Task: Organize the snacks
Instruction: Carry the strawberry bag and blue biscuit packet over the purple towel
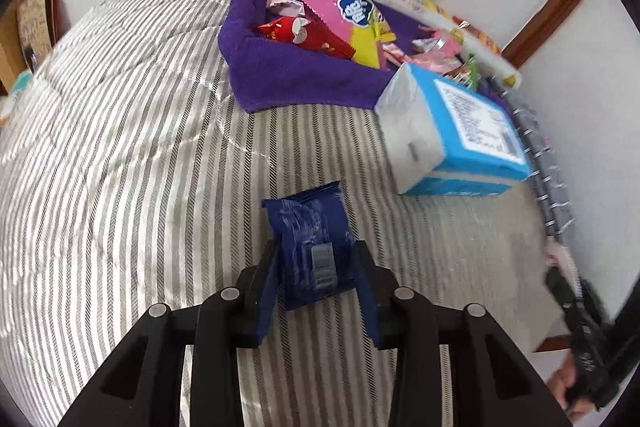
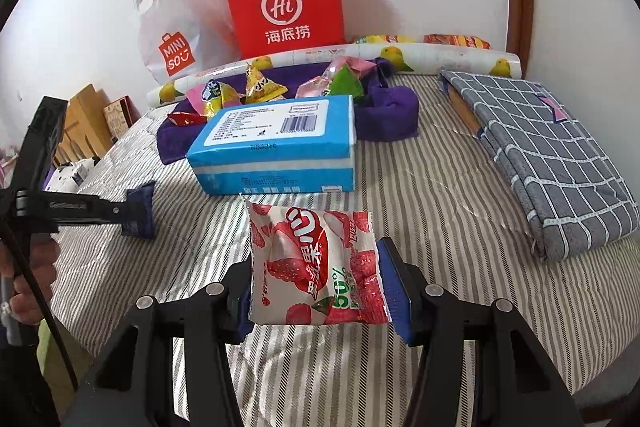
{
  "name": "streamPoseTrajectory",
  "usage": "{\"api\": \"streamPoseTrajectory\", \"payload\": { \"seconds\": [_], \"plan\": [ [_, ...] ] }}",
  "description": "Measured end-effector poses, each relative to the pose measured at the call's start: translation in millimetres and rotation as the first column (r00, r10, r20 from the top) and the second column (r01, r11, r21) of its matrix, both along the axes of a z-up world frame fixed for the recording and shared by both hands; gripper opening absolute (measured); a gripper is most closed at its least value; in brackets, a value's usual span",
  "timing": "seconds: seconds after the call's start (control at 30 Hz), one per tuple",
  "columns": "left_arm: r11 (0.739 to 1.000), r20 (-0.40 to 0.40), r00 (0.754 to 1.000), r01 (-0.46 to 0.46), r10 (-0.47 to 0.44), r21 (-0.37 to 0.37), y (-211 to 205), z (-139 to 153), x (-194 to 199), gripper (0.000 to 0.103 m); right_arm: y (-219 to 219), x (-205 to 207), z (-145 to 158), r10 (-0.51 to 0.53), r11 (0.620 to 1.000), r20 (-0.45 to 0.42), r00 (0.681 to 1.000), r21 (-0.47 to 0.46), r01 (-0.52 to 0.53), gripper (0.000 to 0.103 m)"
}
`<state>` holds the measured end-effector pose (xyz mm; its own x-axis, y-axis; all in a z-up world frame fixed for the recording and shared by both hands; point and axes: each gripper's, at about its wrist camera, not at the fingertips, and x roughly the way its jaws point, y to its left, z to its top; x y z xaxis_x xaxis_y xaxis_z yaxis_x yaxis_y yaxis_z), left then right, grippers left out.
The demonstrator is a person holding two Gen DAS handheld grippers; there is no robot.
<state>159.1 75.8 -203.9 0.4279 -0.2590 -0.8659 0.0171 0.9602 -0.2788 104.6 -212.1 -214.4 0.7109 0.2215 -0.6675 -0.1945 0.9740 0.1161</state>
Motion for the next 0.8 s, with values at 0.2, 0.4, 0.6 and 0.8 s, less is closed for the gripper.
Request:
{"api": "streamPoseTrajectory", "payload": {
  "seconds": [0.2, 0.4, 0.6, 0.8],
  "plan": [
    [0.997, 0.029, 0.999, 0.016, -0.018, 0.079, -16, 0, 9, 0.049, -8, 1, -7, -0.012, 1.000, -0.010, 1.000, 0.005, 0.012, 0.053],
    [0.974, 0.050, 0.999, 0.003, -0.014, 0.226, -38, -1, 13, 0.039, -12, 5, -13, -0.017, 1.000, -0.023, 1.000, 0.015, 0.017, 0.053],
    [0.981, 0.067, 0.998, -0.018, 0.005, 0.192, -33, 9, 12, 0.036, -17, 2, -5, -0.026, 1.000, -0.004, 1.000, 0.010, 0.026, 0.053],
    [0.993, 0.092, 0.995, 0.012, -0.023, 0.119, -37, 33, 1, 0.036, -19, 4, 10, -0.034, 0.999, 0.024, 0.999, -0.016, 0.034, 0.052]
  ]
}}
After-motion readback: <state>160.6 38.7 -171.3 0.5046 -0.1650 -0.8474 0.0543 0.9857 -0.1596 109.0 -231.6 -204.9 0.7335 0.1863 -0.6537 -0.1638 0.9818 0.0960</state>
